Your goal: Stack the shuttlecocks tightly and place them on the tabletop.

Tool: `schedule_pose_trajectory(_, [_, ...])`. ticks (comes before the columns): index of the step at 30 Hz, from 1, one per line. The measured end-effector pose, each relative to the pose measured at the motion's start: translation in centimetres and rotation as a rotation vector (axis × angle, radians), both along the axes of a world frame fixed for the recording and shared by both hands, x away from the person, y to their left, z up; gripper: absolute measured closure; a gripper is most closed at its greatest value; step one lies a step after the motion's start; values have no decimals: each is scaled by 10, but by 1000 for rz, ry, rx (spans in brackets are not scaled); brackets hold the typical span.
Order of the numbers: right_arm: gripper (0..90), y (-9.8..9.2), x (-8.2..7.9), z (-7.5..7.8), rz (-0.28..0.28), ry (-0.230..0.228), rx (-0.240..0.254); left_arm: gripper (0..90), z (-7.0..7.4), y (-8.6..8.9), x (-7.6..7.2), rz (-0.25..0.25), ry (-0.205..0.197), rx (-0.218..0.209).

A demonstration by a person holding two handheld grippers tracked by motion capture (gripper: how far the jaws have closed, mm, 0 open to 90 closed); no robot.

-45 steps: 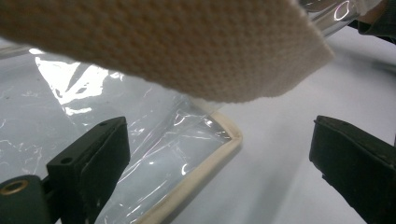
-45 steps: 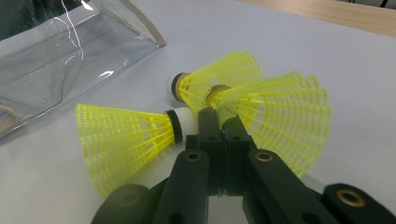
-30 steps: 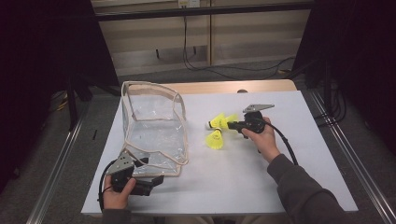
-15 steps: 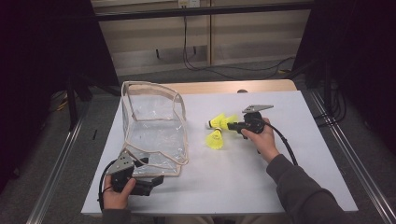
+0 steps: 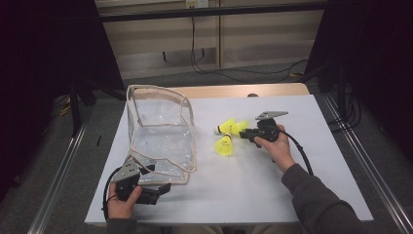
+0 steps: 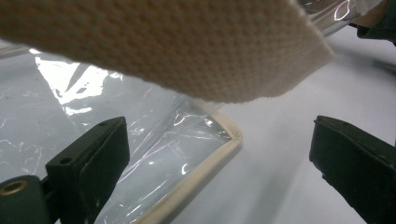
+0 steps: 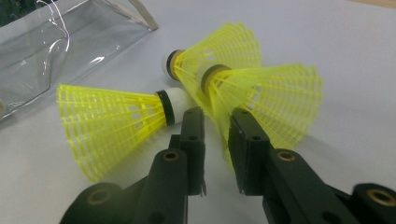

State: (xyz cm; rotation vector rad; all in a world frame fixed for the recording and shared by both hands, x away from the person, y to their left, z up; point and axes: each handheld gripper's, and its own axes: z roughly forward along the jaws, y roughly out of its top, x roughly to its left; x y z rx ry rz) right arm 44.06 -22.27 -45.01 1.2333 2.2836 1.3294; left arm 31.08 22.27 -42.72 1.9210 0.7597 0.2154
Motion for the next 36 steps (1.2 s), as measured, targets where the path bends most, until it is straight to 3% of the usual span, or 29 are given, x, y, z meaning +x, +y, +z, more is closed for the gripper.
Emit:
schedule_pose_trajectory(2, [835, -3, -1, 0, 8, 4, 17, 48, 0, 0, 0, 0, 0, 1])
schedule_pose_trajectory(5, [884, -3, -2, 2, 33, -13, -11, 48, 0, 0, 0, 0, 0, 1])
schedule_pose_trajectory(7, [894, -2, -2, 4, 44, -15, 13, 47, 0, 0, 0, 1, 2, 1])
schedule_pose_trajectory(17, [899, 2, 7, 13, 62, -26, 12, 43, 0, 0, 1, -3, -1, -3])
schedule_pose_trajectory(23, [899, 2, 12, 8, 65, -14, 20, 43, -1, 0, 1, -4, -2, -7])
schedule_pose_trajectory(32, [897, 3, 8, 10, 107, -12, 3, 43, 0, 0, 0, -1, -1, 1])
schedule_pose_trajectory(36, [895, 2, 10, 9, 104, -6, 25, 43, 0, 0, 0, -1, -2, 0])
